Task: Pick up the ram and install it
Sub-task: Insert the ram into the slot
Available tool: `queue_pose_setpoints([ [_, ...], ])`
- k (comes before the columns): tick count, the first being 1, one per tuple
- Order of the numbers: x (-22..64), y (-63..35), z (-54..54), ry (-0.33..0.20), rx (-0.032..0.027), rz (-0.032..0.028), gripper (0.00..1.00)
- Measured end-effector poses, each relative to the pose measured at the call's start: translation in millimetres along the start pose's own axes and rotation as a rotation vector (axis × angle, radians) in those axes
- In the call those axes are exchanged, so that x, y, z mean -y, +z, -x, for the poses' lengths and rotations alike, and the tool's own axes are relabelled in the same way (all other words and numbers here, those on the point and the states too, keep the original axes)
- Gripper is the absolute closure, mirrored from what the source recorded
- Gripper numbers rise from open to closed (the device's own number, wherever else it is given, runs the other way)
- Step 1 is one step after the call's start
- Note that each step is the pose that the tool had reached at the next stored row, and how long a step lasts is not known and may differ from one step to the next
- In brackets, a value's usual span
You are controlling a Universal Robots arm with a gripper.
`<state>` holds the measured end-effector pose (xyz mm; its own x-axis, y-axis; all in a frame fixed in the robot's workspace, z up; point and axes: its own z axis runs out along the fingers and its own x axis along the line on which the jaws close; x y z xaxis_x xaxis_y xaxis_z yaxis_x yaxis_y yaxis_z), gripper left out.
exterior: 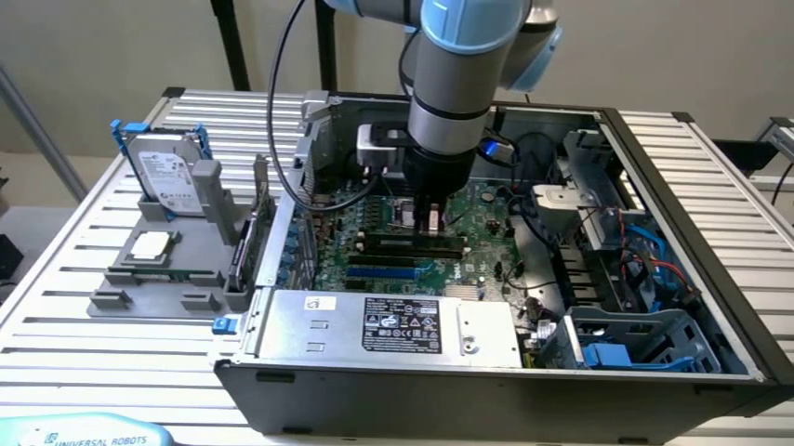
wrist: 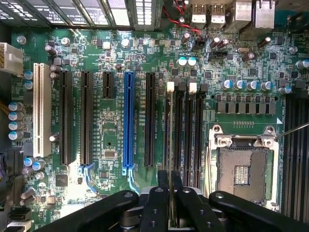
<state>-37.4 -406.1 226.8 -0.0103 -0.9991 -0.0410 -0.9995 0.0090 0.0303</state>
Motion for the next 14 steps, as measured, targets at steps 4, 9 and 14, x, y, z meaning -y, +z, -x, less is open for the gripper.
queue_pose_setpoints([
  [4, -0.3, 0.8, 0.0, 0.000, 0.0000, 0.0000, 0.87],
  [9, -0.4, 2.1, 0.0, 0.000, -0.0001, 0.0000, 0.87],
  [14, -0.4, 2.6, 1.1, 0.000, 0.0000, -0.0001, 0.87],
])
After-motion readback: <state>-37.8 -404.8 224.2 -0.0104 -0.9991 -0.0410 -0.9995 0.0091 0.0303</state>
